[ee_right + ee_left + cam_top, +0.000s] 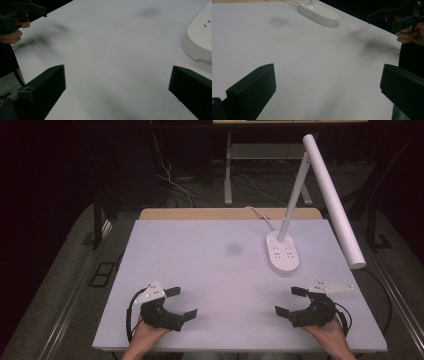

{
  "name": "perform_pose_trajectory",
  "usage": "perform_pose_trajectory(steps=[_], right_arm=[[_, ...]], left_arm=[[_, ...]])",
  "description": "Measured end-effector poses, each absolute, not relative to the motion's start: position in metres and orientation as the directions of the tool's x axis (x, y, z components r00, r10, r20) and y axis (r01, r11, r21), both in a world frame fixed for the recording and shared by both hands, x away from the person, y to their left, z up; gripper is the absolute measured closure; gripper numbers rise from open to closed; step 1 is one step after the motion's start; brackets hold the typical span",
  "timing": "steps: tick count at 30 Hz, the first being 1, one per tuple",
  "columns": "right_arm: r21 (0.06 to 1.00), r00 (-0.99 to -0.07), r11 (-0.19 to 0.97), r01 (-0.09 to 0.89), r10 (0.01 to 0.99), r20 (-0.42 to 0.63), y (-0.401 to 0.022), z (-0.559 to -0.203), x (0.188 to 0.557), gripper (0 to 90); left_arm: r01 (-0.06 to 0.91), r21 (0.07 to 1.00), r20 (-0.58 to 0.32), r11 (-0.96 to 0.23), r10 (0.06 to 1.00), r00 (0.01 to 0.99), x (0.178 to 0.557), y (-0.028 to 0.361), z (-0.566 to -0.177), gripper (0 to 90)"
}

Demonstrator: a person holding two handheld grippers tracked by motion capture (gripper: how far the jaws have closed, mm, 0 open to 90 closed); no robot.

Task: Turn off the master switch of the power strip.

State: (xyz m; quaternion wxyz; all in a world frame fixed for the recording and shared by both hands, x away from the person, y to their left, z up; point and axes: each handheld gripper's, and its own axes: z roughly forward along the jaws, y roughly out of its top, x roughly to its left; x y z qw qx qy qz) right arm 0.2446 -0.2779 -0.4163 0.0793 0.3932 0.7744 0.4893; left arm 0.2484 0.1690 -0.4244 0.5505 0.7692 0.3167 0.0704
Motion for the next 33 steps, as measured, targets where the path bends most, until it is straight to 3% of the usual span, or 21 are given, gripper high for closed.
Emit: perform_pose_trajectory(steps=[33], right_arm=[[0.792,-0.679,0.258,0.554,0.689,0.251,-0.2786,-0.4103,0.2423,0.4]], left_arm=[[0.434,0.878,-0.254,-0.202,0.571,0.781,0.2512,0.17,-0.4276,0.0]])
